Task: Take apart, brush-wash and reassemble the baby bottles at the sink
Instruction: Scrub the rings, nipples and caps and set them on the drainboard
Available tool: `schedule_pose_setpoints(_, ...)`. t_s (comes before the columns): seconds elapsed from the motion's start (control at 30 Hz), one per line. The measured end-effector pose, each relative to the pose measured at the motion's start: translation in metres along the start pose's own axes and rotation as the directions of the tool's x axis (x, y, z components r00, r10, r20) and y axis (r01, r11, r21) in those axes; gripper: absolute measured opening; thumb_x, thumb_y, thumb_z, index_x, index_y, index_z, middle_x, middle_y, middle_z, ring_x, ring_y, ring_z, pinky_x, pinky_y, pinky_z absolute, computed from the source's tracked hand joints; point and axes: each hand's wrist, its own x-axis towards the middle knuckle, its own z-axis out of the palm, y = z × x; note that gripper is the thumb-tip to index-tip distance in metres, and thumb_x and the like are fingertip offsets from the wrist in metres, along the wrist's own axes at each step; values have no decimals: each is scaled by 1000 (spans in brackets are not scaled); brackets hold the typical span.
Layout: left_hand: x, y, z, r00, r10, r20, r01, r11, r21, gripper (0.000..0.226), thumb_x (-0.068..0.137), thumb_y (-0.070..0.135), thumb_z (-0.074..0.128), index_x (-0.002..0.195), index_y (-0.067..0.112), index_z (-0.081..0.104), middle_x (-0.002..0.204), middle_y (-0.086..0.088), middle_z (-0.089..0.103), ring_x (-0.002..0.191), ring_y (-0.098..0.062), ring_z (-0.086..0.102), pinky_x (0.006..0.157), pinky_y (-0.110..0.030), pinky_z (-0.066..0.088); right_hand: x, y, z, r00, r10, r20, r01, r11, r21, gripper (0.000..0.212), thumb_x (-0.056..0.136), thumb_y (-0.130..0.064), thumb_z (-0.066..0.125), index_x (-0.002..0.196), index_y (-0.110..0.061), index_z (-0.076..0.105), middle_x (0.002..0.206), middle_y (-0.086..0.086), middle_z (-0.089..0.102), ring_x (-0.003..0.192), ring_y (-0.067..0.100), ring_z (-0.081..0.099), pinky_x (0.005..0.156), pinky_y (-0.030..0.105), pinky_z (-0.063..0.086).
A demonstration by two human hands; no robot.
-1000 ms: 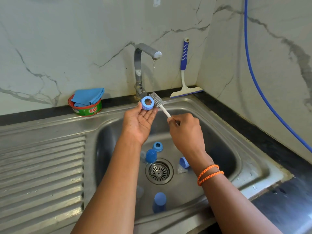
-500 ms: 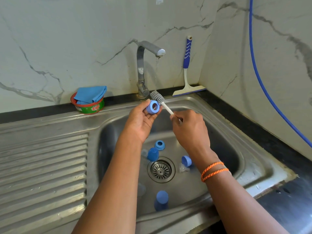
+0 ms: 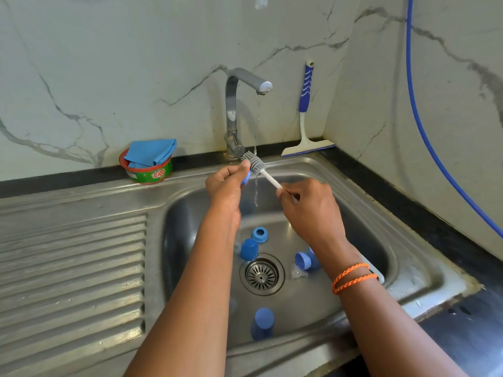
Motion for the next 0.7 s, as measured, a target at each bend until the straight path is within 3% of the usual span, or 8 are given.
schedule_pose_setpoints(0.17, 2, 1, -5, 998, -7, -67, 5, 999, -35, 20, 84, 21, 86, 70, 16, 73, 75, -1, 73, 85, -16, 65, 91, -31, 58, -3, -3, 2, 1000, 6, 11, -6, 1000, -5, 33, 103, -35, 59, 76, -18, 70, 62, 4, 54, 56, 27, 51, 50, 36, 40)
schedule_pose_setpoints(0.23, 1, 1, -5, 999, -33, 0, 33, 998, -53, 15, 85, 20, 85, 77, 12, 74, 83, -4, 73, 88, -18, 67, 92, -34, 60, -2, -2, 1, 999, 36, -3, -36, 999, -15, 35, 104, -36, 58, 75, -19, 67, 63, 3, 54, 55, 24, 48, 52, 32, 36)
schedule_pose_setpoints(0.37, -2, 4, -7, 980, -110, 166, 125, 989, -83, 15, 93, 15, 76, 100, 3, 72, 106, -13, 76, 102, -24, 73, 97, -36, 59, 3, 6, 0, 995, 97, -32, -98, 995, -11, 29, 104, -38, 58, 89, -21, 75, 72, 4, 61, 63, 28, 58, 55, 34, 43)
schedule_pose_setpoints(0.57, -4, 3, 0, 959, -198, 201, 262, 890, -373, 19, 104, 17, 61, 117, 2, 61, 118, -21, 73, 115, -30, 71, 109, -45, 52, 2, 5, 0, 995, 100, -17, -100, 995, -9, 30, 104, -35, 58, 86, -18, 74, 70, 6, 60, 59, 26, 53, 54, 30, 36)
schedule_pose_setpoints(0.7, -5, 0, 2, 948, -218, 233, 315, 756, -574, 33, 106, 21, 55, 129, -2, 57, 129, -24, 68, 122, -34, 66, 113, -49, 48, 1, 4, 4, 994, 106, 13, -106, 994, -9, 29, 103, -34, 58, 87, -17, 74, 73, 7, 62, 63, 29, 58, 55, 34, 43)
